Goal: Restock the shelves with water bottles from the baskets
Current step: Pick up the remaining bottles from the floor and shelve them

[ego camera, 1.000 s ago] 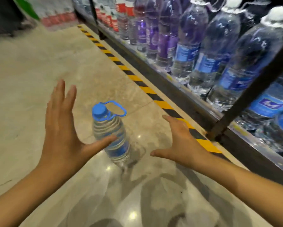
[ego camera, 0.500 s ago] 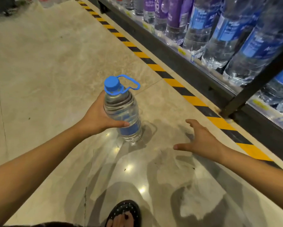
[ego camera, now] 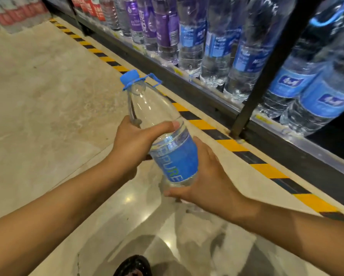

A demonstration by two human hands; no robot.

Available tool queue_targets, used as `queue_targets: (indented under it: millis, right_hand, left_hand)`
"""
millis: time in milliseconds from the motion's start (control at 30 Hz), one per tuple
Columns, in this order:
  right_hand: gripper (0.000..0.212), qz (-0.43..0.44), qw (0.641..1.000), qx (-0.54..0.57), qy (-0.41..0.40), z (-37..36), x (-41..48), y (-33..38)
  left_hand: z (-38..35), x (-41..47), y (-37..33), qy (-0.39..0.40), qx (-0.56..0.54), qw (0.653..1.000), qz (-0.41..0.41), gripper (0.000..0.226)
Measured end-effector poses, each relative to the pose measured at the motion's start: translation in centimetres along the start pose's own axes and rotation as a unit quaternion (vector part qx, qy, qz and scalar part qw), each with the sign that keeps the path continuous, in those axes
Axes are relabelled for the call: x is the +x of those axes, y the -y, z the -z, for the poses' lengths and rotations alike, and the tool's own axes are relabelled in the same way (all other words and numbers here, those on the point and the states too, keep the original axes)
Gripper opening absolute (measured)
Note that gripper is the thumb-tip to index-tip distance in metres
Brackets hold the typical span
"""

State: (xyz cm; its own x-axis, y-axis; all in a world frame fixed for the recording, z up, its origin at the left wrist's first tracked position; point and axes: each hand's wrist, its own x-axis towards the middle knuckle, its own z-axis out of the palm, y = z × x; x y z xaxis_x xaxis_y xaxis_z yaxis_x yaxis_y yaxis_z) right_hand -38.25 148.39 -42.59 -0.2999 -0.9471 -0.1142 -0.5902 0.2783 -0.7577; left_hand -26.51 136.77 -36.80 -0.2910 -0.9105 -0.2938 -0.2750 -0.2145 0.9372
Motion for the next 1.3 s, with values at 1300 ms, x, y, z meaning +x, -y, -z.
queue_targets:
  millis: [1300]
  right_hand:
    - [0.077, -0.106, 0.935, 0.103, -0.322, 25.9, -12.0, -7.5]
  left_hand:
    - [-27.1, -8.4, -14.8, 0.421, 0.148, 0.819, -0.36, 0.065]
